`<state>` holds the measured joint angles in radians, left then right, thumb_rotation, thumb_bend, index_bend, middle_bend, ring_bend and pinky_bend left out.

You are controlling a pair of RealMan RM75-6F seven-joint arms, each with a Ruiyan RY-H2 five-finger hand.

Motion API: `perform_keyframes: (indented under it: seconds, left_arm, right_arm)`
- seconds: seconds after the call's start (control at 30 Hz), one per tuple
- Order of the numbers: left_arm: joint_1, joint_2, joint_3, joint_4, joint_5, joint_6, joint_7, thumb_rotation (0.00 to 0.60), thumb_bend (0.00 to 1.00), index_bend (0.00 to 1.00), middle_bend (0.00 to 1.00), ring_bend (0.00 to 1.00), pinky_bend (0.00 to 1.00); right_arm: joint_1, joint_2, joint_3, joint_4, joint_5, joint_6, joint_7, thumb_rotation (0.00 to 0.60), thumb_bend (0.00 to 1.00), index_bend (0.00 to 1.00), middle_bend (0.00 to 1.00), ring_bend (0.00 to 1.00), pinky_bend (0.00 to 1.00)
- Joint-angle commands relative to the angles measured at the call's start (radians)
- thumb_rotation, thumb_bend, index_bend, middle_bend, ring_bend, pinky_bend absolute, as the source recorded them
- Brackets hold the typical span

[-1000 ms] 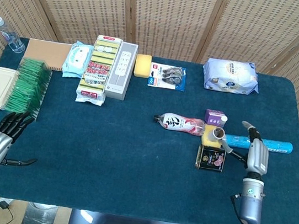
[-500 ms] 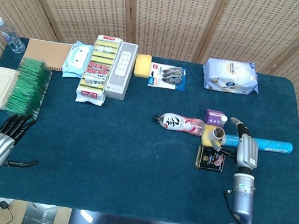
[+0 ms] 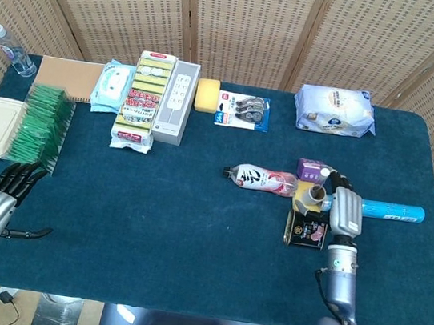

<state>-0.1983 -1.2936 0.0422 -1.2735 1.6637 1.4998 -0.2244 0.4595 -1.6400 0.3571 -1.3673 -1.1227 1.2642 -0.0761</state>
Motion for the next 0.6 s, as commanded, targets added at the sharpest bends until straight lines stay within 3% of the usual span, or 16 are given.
perform_keyframes:
  seconds: [0.03,0.17,0.6]
  left_arm:
    - [0.001,0.001,-0.002,0.003,-0.003,0.001,-0.006,0.305,0.00,0.00,0.00,0.00,0.03]
    - [-0.001,-0.001,-0.001,0.007,-0.005,-0.005,-0.010,0.308,0.00,0.00,0.00,0.00,0.03]
    - [-0.002,-0.003,-0.003,0.010,-0.015,-0.016,-0.013,0.317,0.00,0.00,0.00,0.00,0.03]
  right_arm:
    - [0.004,-0.003,0.003,0.000,0.009,-0.002,-0.007,0.554,0.23,0.25,0.32,0.28,0.36]
    - [0.010,-0.009,0.005,0.006,0.014,0.005,-0.030,0.599,0.25,0.30,0.34,0.32,0.43]
    - [0.030,-0.024,0.010,0.043,0.013,0.016,-0.061,0.600,0.30,0.36,0.39,0.39,0.53]
